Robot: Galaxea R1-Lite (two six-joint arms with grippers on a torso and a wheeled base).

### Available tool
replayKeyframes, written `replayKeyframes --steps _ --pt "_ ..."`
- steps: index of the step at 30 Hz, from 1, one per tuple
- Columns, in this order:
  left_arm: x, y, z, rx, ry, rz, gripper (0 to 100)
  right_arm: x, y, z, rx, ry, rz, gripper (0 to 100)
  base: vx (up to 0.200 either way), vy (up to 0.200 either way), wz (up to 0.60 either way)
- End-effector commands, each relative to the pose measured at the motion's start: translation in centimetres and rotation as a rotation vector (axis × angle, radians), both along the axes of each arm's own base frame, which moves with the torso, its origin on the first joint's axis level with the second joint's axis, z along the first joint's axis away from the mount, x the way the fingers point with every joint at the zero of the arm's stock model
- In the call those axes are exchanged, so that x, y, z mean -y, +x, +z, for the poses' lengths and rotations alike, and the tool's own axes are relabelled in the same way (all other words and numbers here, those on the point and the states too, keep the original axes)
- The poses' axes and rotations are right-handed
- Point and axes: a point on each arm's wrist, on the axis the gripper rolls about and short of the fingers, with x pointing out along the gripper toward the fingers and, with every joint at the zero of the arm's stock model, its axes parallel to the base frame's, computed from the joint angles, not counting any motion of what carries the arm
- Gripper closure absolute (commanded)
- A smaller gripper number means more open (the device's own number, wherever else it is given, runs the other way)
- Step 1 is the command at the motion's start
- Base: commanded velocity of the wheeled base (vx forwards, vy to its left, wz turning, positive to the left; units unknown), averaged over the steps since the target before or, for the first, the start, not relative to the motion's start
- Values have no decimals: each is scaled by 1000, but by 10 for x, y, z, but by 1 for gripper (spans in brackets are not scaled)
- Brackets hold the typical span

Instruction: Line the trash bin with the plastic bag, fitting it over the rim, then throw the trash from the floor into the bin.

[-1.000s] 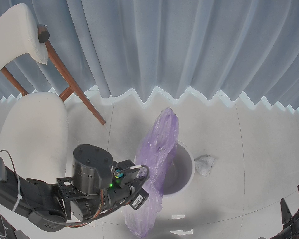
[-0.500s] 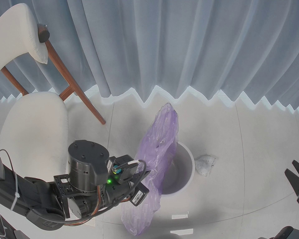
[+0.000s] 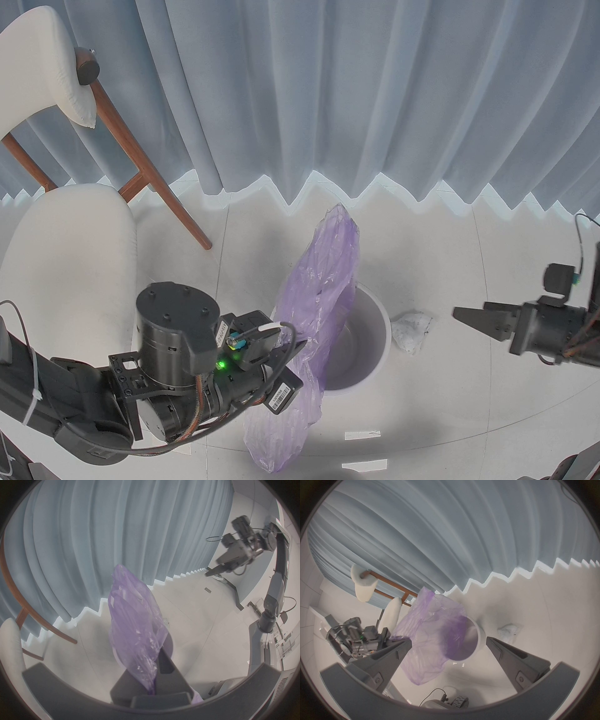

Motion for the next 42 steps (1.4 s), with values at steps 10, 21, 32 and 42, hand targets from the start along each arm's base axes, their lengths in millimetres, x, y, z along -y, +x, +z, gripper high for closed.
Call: replayKeyframes --steps 10,21,32,42 --pt "-2 -8 -7 -17 15 -13 100 -74 210 -61 30 -84 -112 100 0 0 0" --pt "-5 -10 -10 -21 17 -14 100 -97 262 -90 380 -166 61 100 0 0 0" --pt "-8 -10 -8 -14 9 -5 100 -103 247 -112 464 -87 316 100 0 0 0" --pt "-2 3 -5 -1 -8 14 100 -91 156 -149 324 -91 549 100 0 0 0"
